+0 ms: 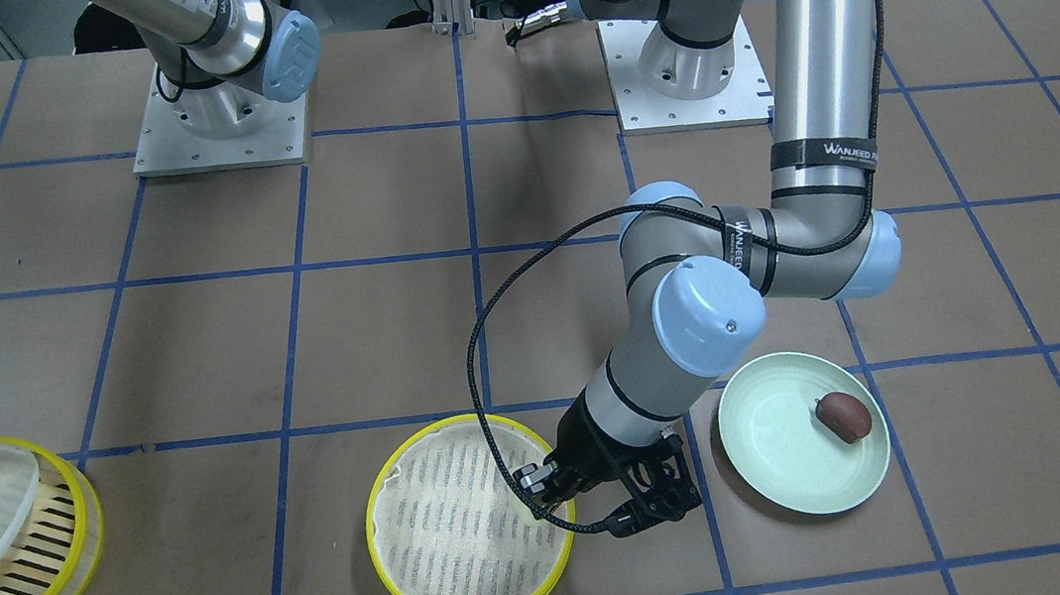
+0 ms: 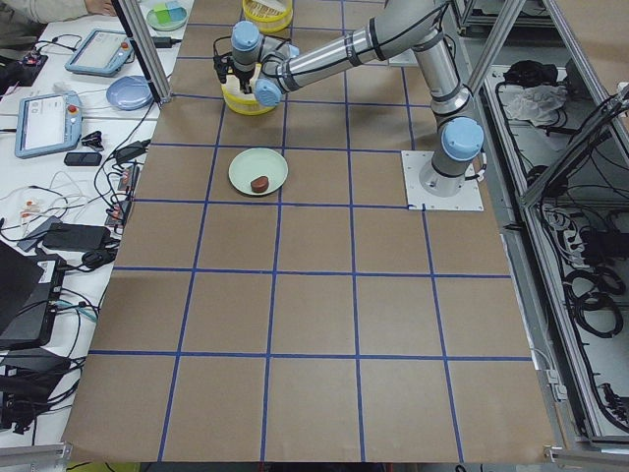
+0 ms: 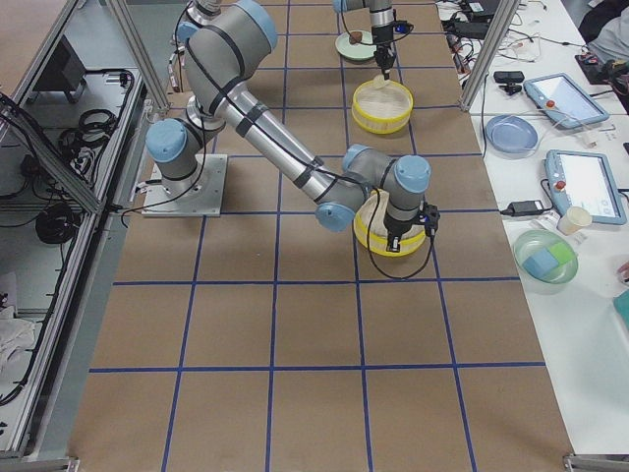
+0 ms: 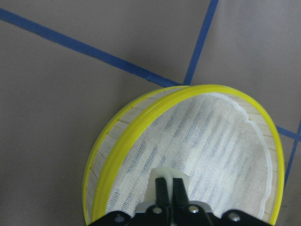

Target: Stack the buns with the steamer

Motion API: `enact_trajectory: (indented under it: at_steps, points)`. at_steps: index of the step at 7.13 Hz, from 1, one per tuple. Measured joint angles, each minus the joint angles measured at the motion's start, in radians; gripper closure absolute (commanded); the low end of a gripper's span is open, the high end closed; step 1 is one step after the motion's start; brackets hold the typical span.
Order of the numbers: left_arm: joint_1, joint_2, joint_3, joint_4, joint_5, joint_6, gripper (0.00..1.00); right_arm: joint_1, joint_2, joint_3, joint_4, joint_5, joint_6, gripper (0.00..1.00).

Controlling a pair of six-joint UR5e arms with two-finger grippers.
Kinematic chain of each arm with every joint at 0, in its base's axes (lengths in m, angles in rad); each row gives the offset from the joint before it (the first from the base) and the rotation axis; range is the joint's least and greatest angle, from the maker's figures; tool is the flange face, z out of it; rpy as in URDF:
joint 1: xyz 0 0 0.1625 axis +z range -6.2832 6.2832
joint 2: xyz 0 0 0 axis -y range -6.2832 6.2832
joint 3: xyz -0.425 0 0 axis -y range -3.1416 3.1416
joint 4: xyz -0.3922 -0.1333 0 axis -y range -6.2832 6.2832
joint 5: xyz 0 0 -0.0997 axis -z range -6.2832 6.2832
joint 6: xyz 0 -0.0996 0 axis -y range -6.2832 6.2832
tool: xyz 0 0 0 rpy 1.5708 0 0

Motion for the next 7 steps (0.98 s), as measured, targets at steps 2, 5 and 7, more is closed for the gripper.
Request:
enact_trajectory:
  at_steps: [2, 5, 7]
  points:
    - [-0.004, -0.005, -0.013, 0.001, 0.000, -0.002, 0.00, 0.034, -0.082, 0.000, 0.066, -0.012, 0.057, 1.00]
    - [-0.005, 0.010, -0.009, -0.002, 0.000, -0.007, 0.00, 0.098, -0.183, 0.000, 0.145, -0.004, 0.150, 1.00]
    - [-0.001, 0.056, 0.006, -0.019, 0.005, 0.001, 0.00, 0.169, -0.224, 0.001, 0.188, 0.000, 0.241, 1.00]
